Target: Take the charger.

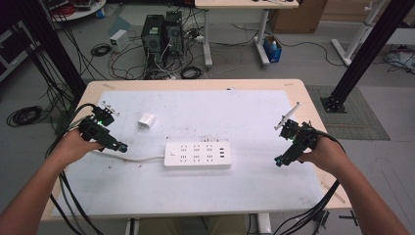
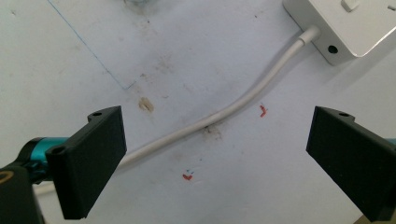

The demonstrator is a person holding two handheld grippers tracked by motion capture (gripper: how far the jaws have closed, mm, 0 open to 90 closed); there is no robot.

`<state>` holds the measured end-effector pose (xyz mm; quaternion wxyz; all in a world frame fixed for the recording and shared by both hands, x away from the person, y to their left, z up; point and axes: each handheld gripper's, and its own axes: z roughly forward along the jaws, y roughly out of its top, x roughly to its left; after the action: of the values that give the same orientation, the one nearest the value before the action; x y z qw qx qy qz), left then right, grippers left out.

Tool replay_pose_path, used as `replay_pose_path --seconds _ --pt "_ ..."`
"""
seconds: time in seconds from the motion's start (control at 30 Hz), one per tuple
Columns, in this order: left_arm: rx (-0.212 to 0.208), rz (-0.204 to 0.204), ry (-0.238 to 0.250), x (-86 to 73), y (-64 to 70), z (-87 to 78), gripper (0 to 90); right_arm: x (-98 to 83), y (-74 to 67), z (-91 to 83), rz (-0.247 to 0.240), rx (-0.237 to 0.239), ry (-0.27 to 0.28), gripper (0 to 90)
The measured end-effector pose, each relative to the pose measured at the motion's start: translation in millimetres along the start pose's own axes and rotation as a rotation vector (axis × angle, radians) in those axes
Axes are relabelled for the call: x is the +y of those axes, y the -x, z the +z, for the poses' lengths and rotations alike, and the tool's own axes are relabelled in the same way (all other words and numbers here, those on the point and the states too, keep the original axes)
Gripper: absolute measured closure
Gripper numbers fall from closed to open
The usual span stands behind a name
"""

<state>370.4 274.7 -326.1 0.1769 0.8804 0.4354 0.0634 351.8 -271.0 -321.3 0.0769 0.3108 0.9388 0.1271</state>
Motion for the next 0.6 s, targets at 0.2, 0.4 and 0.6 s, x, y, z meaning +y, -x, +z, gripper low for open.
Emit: replay_pose_path --seconds 0.2,0.4,0.6 --pt "-0.011 0.001 0.011 2.3 1.6 -0.5 4.9 -1.9 1.2 -0.9 -0.003 -0.008 0.005 2.9" --pt "-0.005 -0.019 0.033 7.4 2.7 -3.9 4.9 -1.0 1.0 -1.2 0.005 -0.007 0.011 2.9" --pt "0.007 -0.096 0.086 18.5 2.6 -7.0 4.9 0.7 1.3 -2.1 -0.004 -0.012 0.032 2.9"
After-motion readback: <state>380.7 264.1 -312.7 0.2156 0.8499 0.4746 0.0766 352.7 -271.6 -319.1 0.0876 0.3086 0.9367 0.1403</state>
